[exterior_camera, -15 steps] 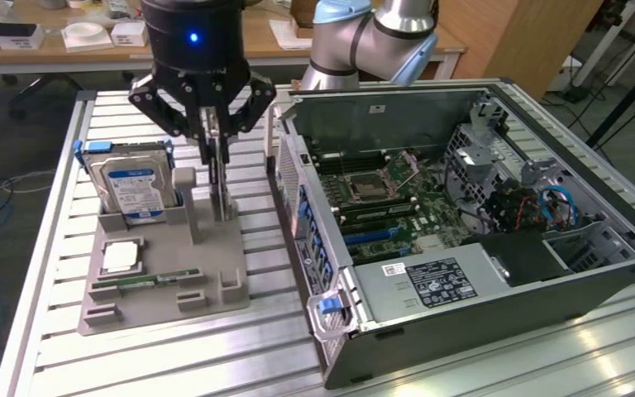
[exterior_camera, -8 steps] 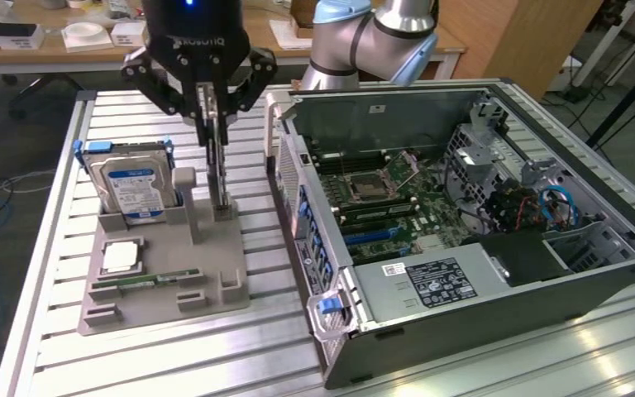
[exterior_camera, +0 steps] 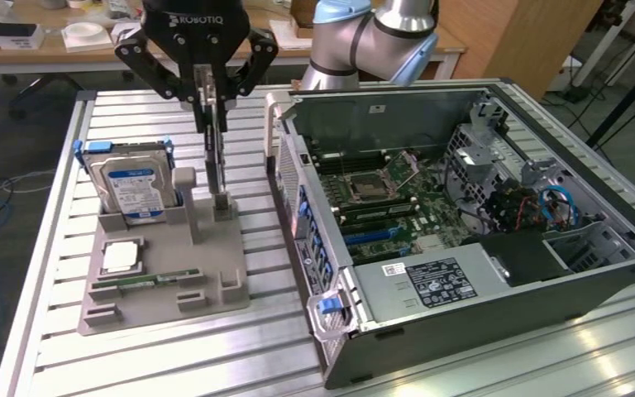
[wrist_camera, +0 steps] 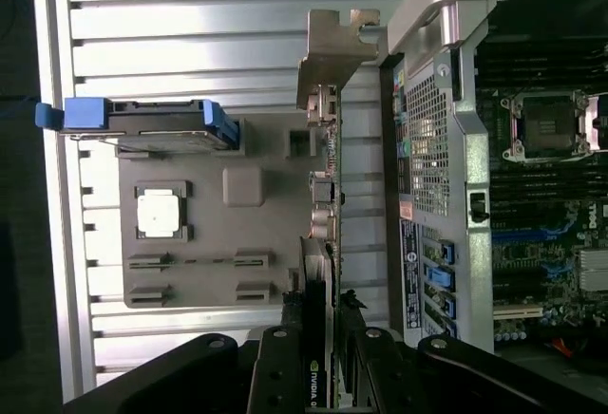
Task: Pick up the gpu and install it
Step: 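Pick up the gpu and move the gpu toward the slot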
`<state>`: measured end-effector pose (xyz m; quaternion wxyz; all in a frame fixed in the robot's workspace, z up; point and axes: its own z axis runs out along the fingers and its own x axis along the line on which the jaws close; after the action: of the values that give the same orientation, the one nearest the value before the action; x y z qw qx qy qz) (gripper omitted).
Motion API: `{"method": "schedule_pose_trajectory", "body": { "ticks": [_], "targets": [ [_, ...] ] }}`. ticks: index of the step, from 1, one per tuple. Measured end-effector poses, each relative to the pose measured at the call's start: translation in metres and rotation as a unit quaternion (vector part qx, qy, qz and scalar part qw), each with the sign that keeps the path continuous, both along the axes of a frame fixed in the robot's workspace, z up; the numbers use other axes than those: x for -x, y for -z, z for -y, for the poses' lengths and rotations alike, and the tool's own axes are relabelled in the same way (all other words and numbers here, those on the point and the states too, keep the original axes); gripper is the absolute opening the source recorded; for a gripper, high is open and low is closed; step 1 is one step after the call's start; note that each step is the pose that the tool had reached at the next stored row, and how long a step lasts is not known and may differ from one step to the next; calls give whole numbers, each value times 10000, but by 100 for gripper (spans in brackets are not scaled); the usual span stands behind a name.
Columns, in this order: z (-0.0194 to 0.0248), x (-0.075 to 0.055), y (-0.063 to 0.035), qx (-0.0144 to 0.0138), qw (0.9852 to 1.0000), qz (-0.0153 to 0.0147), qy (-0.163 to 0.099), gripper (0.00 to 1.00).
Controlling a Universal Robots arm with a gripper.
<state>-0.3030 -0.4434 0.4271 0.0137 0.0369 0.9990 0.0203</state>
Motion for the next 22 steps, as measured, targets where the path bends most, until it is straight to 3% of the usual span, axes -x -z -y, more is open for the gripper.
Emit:
{"method": "schedule_pose_trajectory", "body": {
  "ticks": [11,17,22],
  "targets": [
    [0,-216,-1,0,10000,-21,-1,26],
    [0,-418,-1,-2,10000,-23,-28,26],
    [0,-460,1,-3,10000,-23,-57,26]
  ]
}}
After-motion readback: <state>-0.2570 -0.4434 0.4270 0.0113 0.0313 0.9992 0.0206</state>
